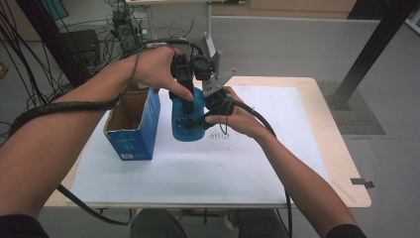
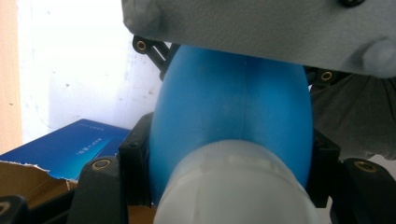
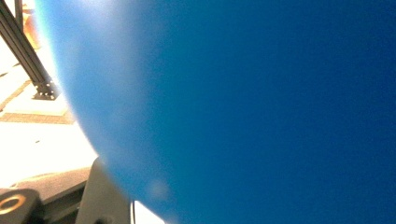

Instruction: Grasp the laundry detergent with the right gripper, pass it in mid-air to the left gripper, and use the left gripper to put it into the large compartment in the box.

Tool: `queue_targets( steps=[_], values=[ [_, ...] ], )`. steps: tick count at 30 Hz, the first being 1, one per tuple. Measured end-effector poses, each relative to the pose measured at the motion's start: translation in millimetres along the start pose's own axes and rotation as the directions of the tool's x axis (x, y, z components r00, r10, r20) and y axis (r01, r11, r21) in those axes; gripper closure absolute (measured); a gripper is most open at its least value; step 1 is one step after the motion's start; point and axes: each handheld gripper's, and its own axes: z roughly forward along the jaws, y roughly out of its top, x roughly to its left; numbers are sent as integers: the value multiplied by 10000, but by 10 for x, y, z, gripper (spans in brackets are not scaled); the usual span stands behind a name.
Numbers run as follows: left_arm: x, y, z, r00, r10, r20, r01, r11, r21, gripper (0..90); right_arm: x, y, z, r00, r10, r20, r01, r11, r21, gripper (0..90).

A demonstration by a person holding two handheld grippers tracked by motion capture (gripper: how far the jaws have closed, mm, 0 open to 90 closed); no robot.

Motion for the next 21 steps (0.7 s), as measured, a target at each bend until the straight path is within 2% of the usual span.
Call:
queue_targets(
  steps=[21],
  values=[
    [-4,-4,-2,10000,-45,32,45,9999,-120,374,-1,-3,-1,10000,-74,-23,74,10000,-9,419]
  ],
)
